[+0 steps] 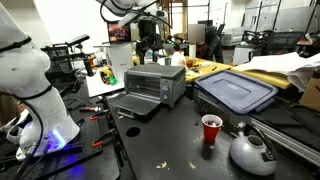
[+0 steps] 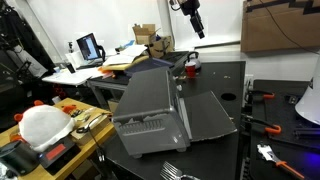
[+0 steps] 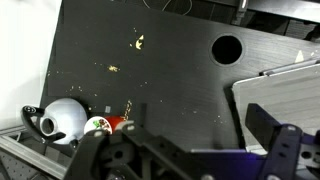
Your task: Close the mini oven
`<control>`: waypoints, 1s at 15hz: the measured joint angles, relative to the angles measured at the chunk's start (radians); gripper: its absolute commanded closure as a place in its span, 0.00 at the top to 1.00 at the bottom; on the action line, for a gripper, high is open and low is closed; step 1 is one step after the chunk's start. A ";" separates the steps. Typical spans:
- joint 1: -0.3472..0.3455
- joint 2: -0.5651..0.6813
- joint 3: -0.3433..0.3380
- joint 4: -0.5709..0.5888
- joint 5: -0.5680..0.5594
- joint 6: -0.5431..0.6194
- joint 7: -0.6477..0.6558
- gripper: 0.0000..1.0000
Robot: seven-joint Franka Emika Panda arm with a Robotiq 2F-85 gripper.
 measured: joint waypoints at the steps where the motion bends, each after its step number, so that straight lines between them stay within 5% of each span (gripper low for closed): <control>1: 0.000 0.007 -0.006 0.000 0.002 0.001 -0.001 1.00; 15: -0.039 0.247 -0.107 -0.001 0.301 0.168 -0.122 1.00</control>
